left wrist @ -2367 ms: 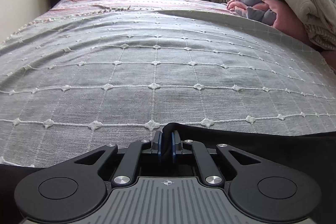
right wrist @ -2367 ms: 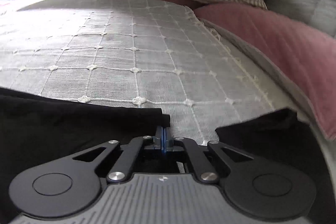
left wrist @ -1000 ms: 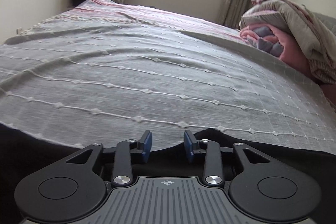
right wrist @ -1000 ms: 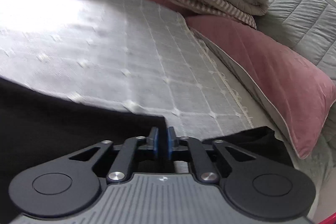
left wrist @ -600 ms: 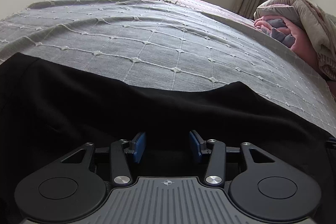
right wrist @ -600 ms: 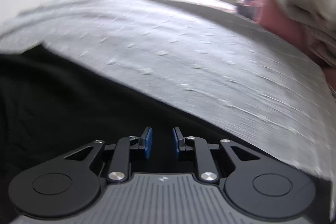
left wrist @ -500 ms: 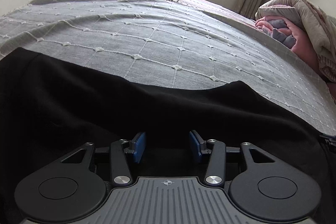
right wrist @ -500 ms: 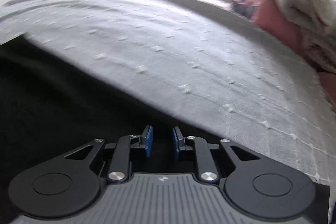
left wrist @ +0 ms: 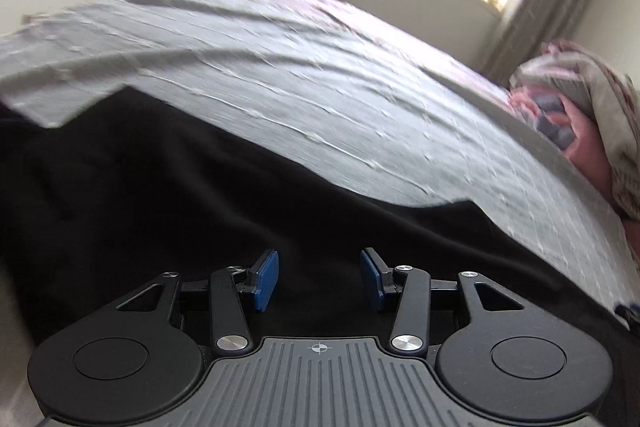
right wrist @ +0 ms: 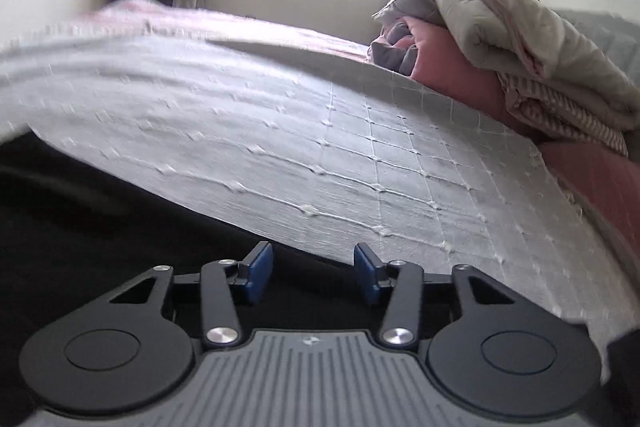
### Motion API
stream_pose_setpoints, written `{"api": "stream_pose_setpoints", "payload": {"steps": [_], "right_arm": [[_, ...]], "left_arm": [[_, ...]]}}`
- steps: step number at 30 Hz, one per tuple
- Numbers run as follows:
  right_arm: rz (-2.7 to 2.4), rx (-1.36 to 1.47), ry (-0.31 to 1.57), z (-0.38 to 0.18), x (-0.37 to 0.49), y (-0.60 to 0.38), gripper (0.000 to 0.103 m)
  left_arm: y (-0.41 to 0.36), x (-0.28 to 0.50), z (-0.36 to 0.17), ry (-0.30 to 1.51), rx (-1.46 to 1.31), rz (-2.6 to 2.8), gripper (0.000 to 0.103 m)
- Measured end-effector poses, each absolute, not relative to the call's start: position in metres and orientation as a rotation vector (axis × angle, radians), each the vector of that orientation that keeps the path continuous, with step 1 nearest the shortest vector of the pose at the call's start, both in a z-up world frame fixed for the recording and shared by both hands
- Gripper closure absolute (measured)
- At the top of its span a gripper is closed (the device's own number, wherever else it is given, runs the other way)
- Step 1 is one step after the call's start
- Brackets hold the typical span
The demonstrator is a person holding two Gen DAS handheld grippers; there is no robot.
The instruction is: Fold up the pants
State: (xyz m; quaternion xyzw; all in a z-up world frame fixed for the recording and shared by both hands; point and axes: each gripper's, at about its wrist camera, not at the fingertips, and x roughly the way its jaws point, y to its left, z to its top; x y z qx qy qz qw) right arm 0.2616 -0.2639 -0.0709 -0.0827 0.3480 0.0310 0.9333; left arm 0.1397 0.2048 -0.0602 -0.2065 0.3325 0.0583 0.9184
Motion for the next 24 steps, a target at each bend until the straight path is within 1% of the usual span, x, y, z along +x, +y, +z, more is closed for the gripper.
{"api": "stream_pose_setpoints", "payload": {"steps": [2, 5, 10, 14, 16, 17, 18, 24], "right_arm": [[0.094, -0.136, 0.732, -0.072, 0.248, -0.253, 0.000], [0.139, -0.137, 0.789, -0.083, 0.227, -0.235, 0.000], [0.167, -0.199, 0.909, -0.110, 0.212, -0.217, 0.000], [0.164, -0.217, 0.908, -0.112, 0.206, -0.218, 0.000], [0.157, -0.183, 0.923, -0.113, 0.209, -0.224, 0.000], [0.154, -0.180, 0.923, -0.113, 0.209, -0.224, 0.000], [0.152, -0.182, 0.923, -0.113, 0.209, -0.224, 0.000], [0.148, -0.236, 0.911, -0.112, 0.207, -0.216, 0.000]], "left_arm": [[0.213, 0.123, -0.062, 0.667, -0.444, 0.165, 0.057], [0.223, 0.109, -0.066, 0.673, -0.437, 0.224, 0.058], [0.244, 0.095, -0.061, 0.657, -0.513, 0.245, 0.057], [0.253, 0.084, -0.064, 0.683, -0.551, 0.246, 0.057], [0.256, 0.080, -0.063, 0.686, -0.567, 0.232, 0.052], [0.258, 0.079, -0.063, 0.684, -0.573, 0.229, 0.047], [0.261, 0.076, -0.063, 0.683, -0.576, 0.237, 0.046], [0.290, 0.058, -0.060, 0.662, -0.680, 0.268, 0.046]]}}
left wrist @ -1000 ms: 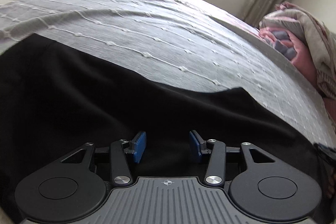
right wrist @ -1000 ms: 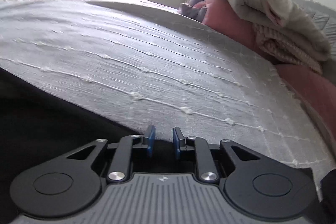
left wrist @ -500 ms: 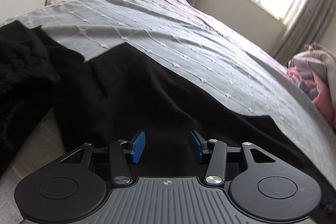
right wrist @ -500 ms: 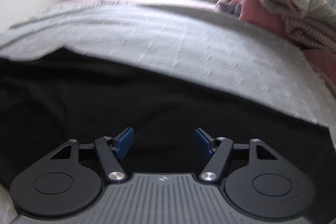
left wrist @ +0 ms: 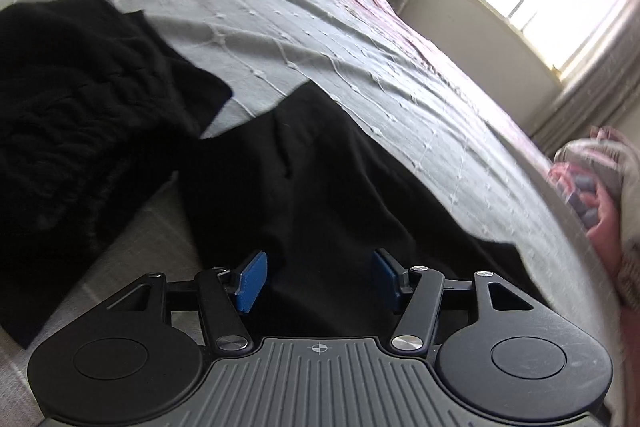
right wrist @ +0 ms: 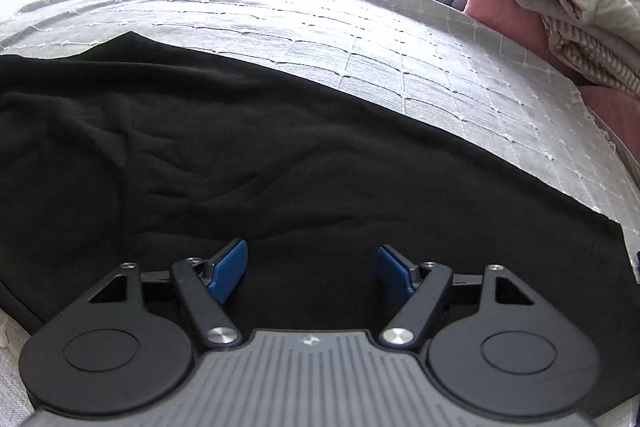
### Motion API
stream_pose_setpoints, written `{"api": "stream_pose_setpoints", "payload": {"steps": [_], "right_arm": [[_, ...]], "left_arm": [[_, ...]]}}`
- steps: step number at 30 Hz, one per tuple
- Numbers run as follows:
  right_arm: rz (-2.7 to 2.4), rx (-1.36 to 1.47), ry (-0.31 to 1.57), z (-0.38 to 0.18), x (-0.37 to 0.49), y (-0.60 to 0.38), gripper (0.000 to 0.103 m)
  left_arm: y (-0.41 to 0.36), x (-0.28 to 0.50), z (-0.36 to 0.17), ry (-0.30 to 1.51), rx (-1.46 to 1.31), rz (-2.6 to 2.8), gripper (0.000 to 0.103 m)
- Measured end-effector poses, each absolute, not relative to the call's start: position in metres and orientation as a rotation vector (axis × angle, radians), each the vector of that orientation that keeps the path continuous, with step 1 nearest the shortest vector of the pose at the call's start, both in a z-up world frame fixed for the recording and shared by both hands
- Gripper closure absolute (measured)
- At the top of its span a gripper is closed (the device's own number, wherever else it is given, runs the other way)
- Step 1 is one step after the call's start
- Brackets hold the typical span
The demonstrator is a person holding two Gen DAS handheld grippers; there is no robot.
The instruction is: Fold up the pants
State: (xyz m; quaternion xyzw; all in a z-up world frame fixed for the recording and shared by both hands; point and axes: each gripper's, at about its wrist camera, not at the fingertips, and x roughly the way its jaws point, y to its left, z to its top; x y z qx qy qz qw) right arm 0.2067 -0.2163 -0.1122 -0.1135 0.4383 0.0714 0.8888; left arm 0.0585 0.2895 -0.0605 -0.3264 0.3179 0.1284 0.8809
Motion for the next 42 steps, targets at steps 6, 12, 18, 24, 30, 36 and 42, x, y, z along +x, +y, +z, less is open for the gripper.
{"api": "stream_pose_setpoints", "payload": {"steps": [6, 12, 18, 24, 30, 36, 42], "right_arm": [[0.141, -0.254, 0.906, -0.113, 0.202, -0.212, 0.000], [0.139, -0.251, 0.907, -0.110, 0.199, -0.212, 0.000], [0.139, -0.257, 0.905, -0.110, 0.196, -0.211, 0.000], [0.154, -0.196, 0.928, -0.109, 0.198, -0.220, 0.000], [0.167, -0.179, 0.942, -0.111, 0.199, -0.224, 0.000], [0.165, -0.172, 0.946, -0.111, 0.202, -0.225, 0.000], [0.170, -0.155, 0.946, -0.110, 0.202, -0.230, 0.000]], "left_arm": [[0.315, 0.042, -0.061, 0.634, -0.761, 0.329, 0.045], [0.327, 0.040, -0.067, 0.637, -0.778, 0.362, 0.039], [0.328, 0.075, -0.083, 0.673, -0.784, 0.364, 0.040], [0.319, 0.070, -0.067, 0.618, -0.693, 0.423, 0.096], [0.315, 0.062, -0.081, 0.695, -0.607, 0.478, 0.097], [0.310, 0.064, -0.065, 0.651, -0.512, 0.469, 0.079], [0.288, 0.043, -0.020, 0.462, -0.373, 0.524, 0.070]]}}
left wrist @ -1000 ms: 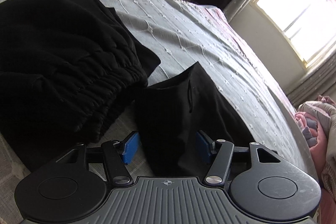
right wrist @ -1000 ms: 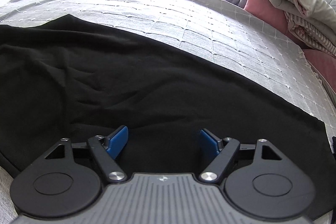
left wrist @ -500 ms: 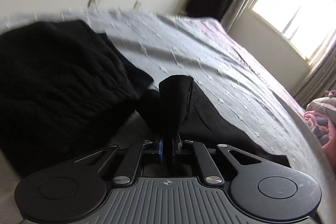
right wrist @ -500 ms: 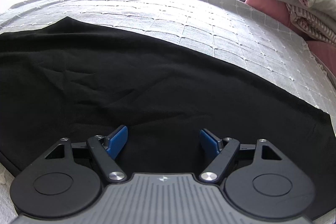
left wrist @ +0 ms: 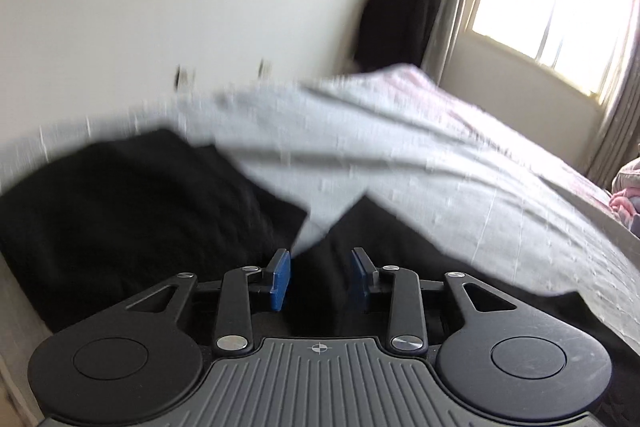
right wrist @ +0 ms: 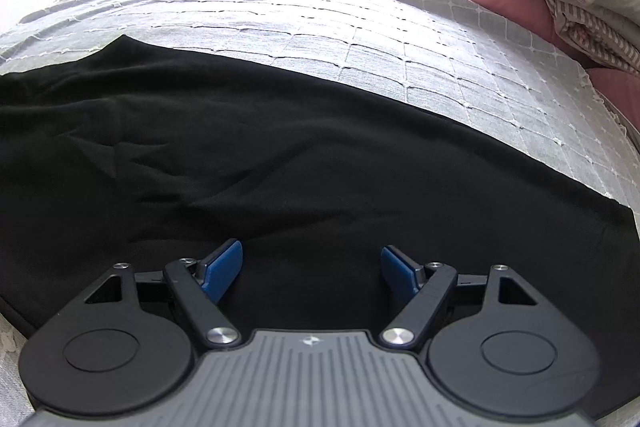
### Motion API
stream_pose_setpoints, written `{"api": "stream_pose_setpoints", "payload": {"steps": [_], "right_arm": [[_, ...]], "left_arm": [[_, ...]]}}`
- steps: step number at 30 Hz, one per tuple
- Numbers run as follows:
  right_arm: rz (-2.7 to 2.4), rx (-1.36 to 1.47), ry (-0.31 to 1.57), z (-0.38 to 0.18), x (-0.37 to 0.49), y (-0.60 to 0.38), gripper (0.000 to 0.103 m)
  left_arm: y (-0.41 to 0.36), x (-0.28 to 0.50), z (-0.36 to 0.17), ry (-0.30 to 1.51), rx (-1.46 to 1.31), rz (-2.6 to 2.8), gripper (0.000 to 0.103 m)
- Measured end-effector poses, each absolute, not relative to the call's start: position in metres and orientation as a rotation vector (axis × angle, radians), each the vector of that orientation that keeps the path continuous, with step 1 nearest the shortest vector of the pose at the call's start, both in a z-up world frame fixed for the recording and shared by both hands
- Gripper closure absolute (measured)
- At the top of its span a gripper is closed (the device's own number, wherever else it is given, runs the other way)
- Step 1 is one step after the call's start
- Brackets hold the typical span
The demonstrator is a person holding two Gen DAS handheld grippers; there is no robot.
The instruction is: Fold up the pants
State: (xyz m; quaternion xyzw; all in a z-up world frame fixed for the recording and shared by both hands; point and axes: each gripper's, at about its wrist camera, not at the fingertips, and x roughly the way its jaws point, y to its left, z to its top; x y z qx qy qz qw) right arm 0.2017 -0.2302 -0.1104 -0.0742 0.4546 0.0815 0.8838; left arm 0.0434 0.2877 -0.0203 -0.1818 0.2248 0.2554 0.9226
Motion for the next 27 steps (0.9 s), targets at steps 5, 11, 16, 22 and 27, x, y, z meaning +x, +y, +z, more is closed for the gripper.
{"api": "stream_pose_setpoints", "payload": {"steps": [5, 11, 16, 22, 27], "right_arm": [[0.169, -0.153, 0.948, -0.111, 0.205, -0.227, 0.000], [0.165, -0.148, 0.955, -0.111, 0.205, -0.227, 0.000], [0.162, -0.140, 0.963, -0.111, 0.203, -0.230, 0.000], [0.171, -0.129, 0.965, -0.111, 0.204, -0.238, 0.000], [0.154, -0.149, 0.953, -0.109, 0.200, -0.239, 0.000]], "left_arm": [[0.256, 0.091, -0.003, 0.484, -0.259, 0.361, 0.070], [0.187, 0.191, -0.034, 0.688, -0.117, -0.018, 0.069], [0.156, 0.224, -0.096, 0.835, -0.106, -0.054, 0.070], [0.165, 0.241, -0.091, 0.804, -0.172, -0.025, 0.071], [0.155, 0.235, -0.080, 0.766, -0.190, -0.073, 0.071]]}}
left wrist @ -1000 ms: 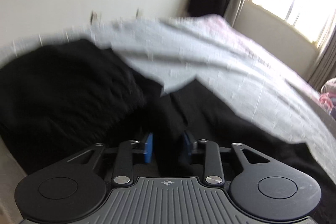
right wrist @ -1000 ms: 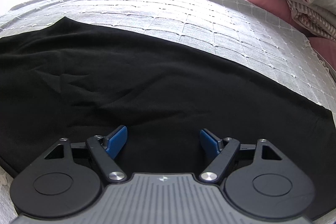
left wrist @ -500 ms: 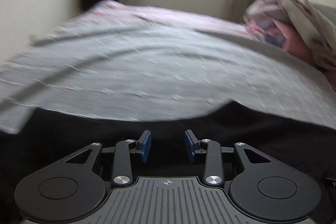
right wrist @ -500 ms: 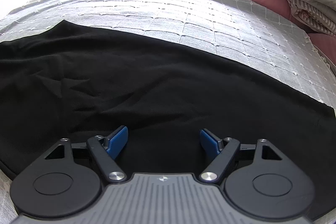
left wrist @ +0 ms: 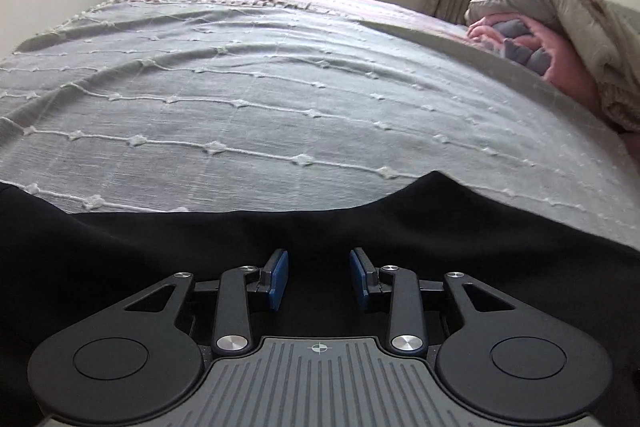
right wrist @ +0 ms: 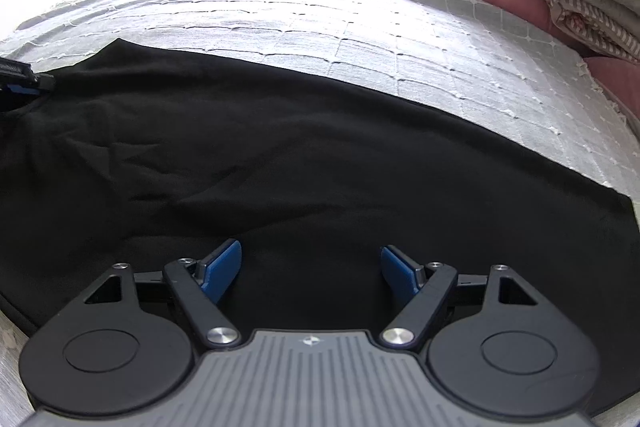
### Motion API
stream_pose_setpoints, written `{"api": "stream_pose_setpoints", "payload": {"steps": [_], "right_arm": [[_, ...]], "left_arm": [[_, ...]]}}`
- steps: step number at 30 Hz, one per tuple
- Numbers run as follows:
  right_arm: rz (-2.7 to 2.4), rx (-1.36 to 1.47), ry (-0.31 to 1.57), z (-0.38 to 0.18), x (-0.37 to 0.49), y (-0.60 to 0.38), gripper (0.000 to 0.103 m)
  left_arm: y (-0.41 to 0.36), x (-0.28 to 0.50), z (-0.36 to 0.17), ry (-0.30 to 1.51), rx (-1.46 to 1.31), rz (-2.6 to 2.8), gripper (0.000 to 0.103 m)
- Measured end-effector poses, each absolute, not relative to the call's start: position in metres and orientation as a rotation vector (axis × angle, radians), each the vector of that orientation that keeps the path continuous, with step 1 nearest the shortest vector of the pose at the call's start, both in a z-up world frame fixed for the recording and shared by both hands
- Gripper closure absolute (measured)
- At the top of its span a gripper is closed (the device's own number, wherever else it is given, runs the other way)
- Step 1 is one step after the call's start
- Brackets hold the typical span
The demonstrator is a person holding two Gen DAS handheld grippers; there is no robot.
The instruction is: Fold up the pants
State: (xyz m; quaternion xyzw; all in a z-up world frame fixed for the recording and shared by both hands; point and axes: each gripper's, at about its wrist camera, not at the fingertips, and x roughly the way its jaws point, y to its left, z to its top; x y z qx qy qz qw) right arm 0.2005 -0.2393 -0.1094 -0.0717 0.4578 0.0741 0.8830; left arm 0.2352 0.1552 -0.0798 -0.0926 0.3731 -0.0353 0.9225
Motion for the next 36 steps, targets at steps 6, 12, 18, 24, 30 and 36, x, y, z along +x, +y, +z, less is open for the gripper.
{"api": "stream_pose_setpoints", "payload": {"steps": [6, 12, 18, 24, 30, 36], "right_arm": [[0.120, -0.128, 0.956, -0.108, 0.198, -0.250, 0.000], [0.087, -0.095, 0.973, -0.109, 0.194, -0.269, 0.000], [0.074, -0.057, 0.972, -0.111, 0.182, -0.304, 0.000], [-0.027, 0.005, 0.969, -0.114, 0.178, -0.340, 0.000], [-0.120, 0.076, 0.960, -0.112, 0.177, -0.376, 0.000], [-0.238, 0.237, 0.927, -0.108, 0.156, -0.428, 0.000]], "left_arm": [[0.114, 0.223, -0.066, 0.740, -0.160, -0.131, 0.070], [0.044, 0.224, -0.088, 0.806, 0.062, -0.201, 0.066], [0.017, 0.261, -0.086, 0.818, 0.084, -0.164, 0.066], [-0.017, 0.279, -0.092, 0.771, 0.174, -0.152, 0.066], [-0.016, 0.275, -0.084, 0.787, 0.118, -0.153, 0.065], [-0.042, 0.233, -0.087, 0.760, 0.224, -0.147, 0.065]]}}
